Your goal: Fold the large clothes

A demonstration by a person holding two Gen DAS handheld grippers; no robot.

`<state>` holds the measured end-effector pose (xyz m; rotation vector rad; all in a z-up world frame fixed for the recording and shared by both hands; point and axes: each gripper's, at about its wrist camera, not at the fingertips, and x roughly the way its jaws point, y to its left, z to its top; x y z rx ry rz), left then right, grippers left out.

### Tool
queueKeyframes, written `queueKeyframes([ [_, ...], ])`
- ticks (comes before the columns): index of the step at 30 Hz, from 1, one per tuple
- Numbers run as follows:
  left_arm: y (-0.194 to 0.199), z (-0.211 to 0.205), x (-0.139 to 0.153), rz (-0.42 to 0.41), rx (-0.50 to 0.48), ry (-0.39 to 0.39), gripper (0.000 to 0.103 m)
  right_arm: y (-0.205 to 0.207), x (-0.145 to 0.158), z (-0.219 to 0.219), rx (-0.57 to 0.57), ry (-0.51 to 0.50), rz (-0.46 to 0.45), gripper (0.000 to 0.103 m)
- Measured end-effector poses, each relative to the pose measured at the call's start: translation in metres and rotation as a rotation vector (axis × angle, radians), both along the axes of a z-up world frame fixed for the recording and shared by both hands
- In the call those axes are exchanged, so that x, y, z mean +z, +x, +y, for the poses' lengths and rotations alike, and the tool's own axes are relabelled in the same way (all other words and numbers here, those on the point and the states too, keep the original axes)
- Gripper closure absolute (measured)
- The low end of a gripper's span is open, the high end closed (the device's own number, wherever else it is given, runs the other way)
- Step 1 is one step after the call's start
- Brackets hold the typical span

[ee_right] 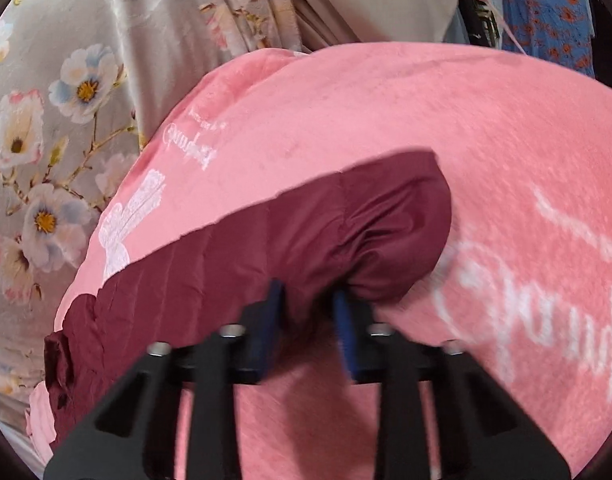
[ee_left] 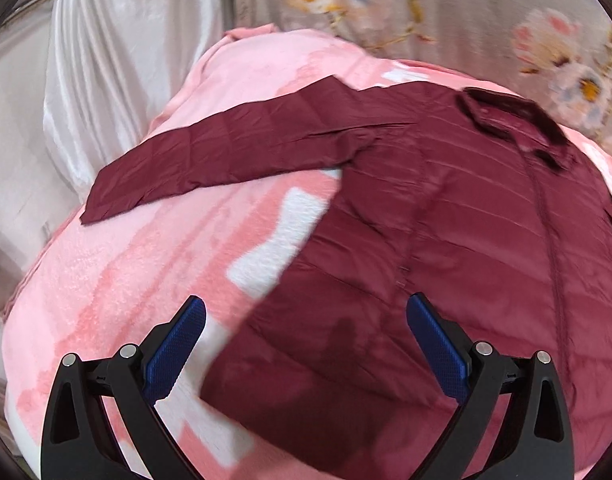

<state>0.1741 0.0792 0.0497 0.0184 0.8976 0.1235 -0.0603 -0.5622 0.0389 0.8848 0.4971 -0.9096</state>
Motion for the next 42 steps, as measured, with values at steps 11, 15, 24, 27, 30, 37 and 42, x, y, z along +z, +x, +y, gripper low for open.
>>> queueKeyframes([
  [11,0.033,0.026,-0.004,0.012,0.082,0.003,0.005,0.2,0.13,0.211,0.688,-0.384,-0.107,0.096],
  [15,0.041,0.03,-0.007,0.028,0.08,-0.035,0.005,0.261,0.118,0.312,0.953,-0.397,-0.093,0.096],
  [24,0.061,0.029,-0.002,0.027,-0.006,-0.144,0.005,0.301,0.033,0.464,1.339,-0.342,0.038,0.065],
  [27,0.07,0.021,0.007,0.025,-0.064,-0.237,0.005,0.288,0.037,0.461,1.339,-0.346,0.003,0.048],
  [30,0.082,0.003,0.012,0.042,-0.128,-0.322,0.005,0.28,0.052,0.419,1.258,-0.303,-0.039,0.048],
  [37,0.117,-0.054,-0.014,0.194,-0.226,-0.482,0.005,0.244,0.057,0.262,0.899,-0.184,-0.024,0.047],
  [42,0.126,-0.077,-0.033,0.269,-0.229,-0.571,0.008,0.217,0.024,0.154,0.668,0.081,-0.121,0.045],
])
